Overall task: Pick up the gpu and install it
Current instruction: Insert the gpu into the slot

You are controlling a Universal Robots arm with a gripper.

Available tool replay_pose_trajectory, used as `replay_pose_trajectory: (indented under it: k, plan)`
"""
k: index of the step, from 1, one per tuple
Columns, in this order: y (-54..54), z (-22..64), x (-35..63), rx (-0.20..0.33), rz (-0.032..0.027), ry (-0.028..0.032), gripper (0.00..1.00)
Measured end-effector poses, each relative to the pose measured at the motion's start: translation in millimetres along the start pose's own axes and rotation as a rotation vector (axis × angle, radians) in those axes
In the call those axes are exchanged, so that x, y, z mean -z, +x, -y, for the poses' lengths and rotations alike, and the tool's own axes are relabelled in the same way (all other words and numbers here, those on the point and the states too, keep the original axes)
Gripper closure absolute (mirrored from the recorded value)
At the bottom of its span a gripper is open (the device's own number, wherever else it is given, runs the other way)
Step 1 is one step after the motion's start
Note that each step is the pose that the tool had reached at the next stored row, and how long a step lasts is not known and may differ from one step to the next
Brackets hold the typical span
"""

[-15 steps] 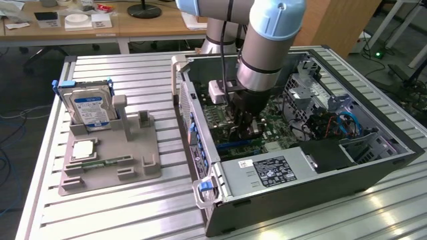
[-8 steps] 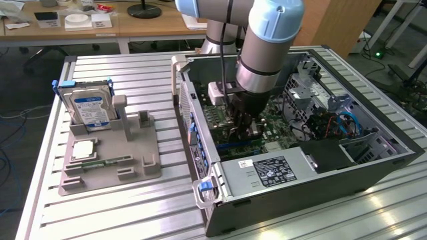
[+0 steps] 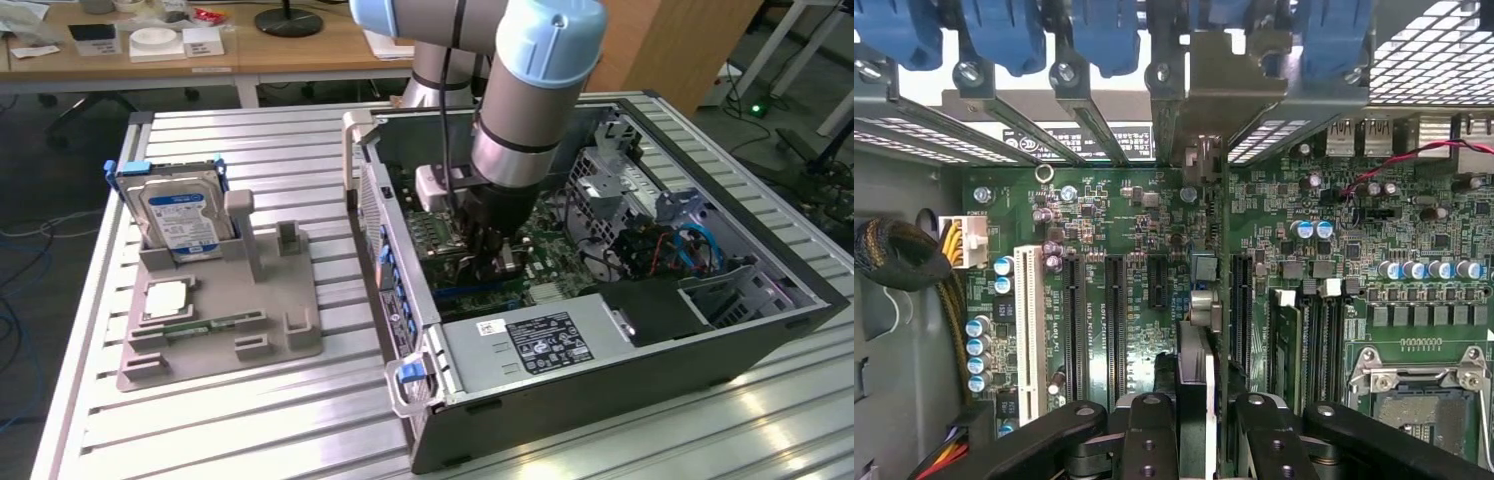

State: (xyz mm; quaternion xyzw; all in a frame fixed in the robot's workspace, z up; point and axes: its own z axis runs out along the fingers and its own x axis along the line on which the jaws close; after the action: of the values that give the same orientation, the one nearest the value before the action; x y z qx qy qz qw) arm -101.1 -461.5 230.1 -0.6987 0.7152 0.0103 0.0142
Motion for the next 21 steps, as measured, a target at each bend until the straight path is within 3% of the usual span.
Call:
replay_pose_trajectory:
  k: [21]
  plan:
    - [0.1,-0.4,-2.6,0.000,0.0000,-0.0001,0.73]
